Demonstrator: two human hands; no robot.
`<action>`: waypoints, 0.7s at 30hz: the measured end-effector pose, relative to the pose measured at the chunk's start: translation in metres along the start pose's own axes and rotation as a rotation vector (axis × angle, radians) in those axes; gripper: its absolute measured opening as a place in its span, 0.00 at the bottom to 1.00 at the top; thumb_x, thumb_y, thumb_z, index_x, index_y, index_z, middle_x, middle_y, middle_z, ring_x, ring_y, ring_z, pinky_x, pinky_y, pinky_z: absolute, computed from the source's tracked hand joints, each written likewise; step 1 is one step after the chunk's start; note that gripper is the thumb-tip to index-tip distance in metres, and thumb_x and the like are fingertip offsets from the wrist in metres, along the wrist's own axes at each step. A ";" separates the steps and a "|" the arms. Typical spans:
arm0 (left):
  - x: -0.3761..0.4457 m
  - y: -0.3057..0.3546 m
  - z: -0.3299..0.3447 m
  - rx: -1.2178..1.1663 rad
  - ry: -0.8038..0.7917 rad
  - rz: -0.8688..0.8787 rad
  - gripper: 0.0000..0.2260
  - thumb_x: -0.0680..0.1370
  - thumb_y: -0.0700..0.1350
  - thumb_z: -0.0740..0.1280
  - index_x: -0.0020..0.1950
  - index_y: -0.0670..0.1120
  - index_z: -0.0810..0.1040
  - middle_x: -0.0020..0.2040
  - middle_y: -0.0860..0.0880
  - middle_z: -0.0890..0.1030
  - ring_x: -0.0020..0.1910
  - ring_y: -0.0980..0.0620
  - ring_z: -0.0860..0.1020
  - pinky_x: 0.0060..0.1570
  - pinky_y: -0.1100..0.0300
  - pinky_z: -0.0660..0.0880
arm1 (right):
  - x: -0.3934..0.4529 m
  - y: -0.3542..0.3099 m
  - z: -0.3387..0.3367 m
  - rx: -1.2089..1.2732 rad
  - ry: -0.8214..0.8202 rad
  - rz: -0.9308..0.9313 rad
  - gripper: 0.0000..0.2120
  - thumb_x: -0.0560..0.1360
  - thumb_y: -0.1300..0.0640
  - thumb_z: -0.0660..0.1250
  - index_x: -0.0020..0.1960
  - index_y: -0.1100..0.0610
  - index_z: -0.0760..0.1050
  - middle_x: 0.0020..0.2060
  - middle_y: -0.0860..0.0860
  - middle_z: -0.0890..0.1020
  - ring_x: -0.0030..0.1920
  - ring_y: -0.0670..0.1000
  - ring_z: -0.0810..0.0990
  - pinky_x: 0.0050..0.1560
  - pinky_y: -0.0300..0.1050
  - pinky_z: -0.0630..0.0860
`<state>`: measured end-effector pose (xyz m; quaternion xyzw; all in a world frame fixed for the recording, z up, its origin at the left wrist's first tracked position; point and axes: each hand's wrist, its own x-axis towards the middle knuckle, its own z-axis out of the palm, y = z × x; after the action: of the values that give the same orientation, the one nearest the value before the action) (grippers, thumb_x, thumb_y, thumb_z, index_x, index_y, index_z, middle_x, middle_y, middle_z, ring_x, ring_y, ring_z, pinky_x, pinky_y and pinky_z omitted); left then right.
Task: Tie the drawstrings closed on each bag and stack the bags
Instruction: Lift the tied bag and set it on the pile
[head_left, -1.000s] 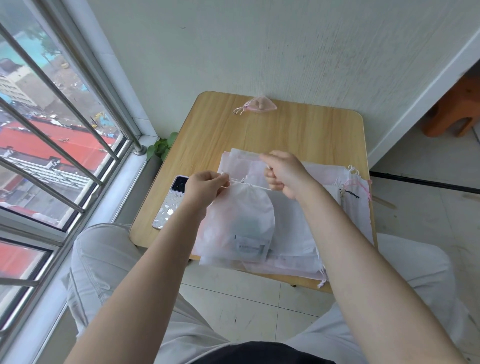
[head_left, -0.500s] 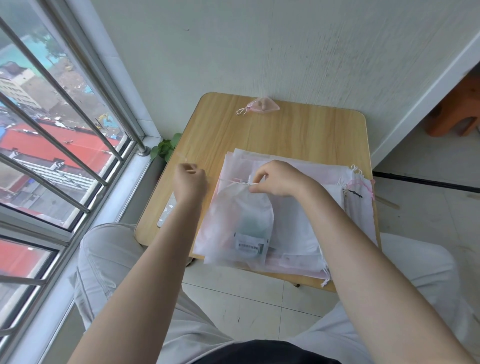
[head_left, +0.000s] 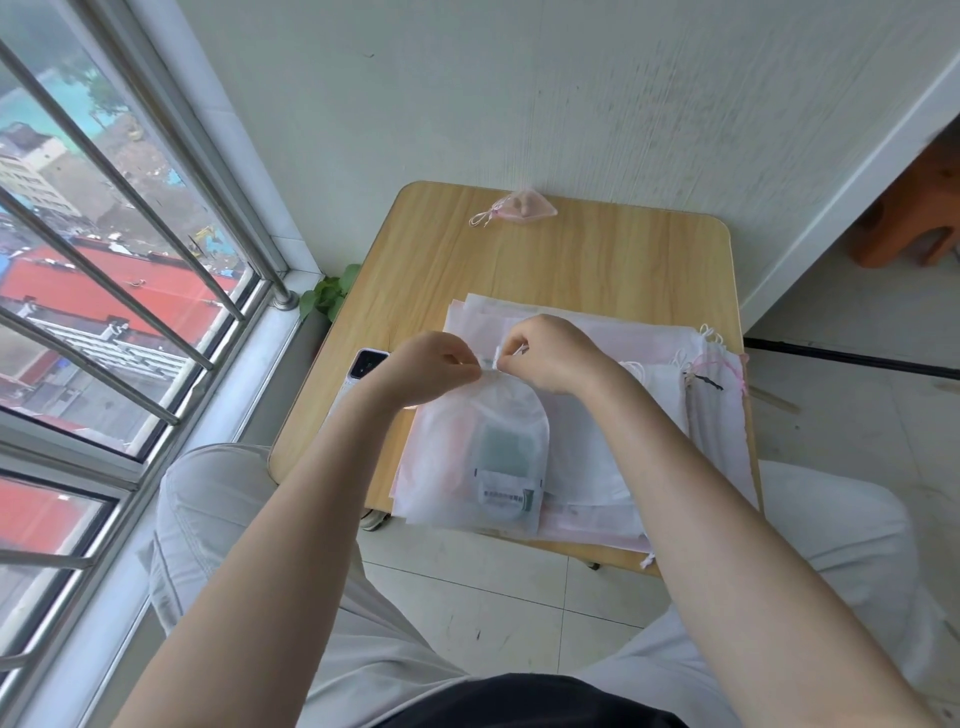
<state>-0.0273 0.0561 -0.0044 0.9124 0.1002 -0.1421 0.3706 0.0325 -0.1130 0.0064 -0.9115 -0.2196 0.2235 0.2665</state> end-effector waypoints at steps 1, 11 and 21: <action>-0.001 0.000 -0.001 0.073 0.007 -0.023 0.11 0.78 0.49 0.67 0.41 0.43 0.77 0.35 0.52 0.75 0.34 0.53 0.72 0.31 0.63 0.66 | 0.000 0.000 0.001 -0.017 0.010 -0.002 0.13 0.74 0.56 0.65 0.49 0.65 0.80 0.52 0.61 0.82 0.53 0.61 0.79 0.52 0.57 0.78; -0.002 0.008 -0.010 -0.327 -0.064 -0.059 0.14 0.79 0.47 0.64 0.35 0.43 0.75 0.28 0.51 0.68 0.28 0.52 0.63 0.29 0.62 0.60 | 0.001 -0.006 0.007 -0.075 -0.041 -0.032 0.09 0.75 0.52 0.69 0.49 0.57 0.82 0.48 0.50 0.81 0.51 0.52 0.79 0.50 0.45 0.75; 0.001 -0.002 0.013 -0.613 0.050 -0.083 0.07 0.79 0.43 0.68 0.51 0.44 0.85 0.36 0.48 0.79 0.25 0.54 0.61 0.23 0.66 0.59 | 0.003 -0.001 0.008 0.058 -0.125 0.061 0.21 0.72 0.45 0.73 0.33 0.57 0.68 0.31 0.51 0.66 0.31 0.51 0.64 0.32 0.43 0.60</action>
<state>-0.0292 0.0486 -0.0148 0.7564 0.1847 -0.0979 0.6199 0.0300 -0.1076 -0.0002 -0.8938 -0.2014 0.2944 0.2718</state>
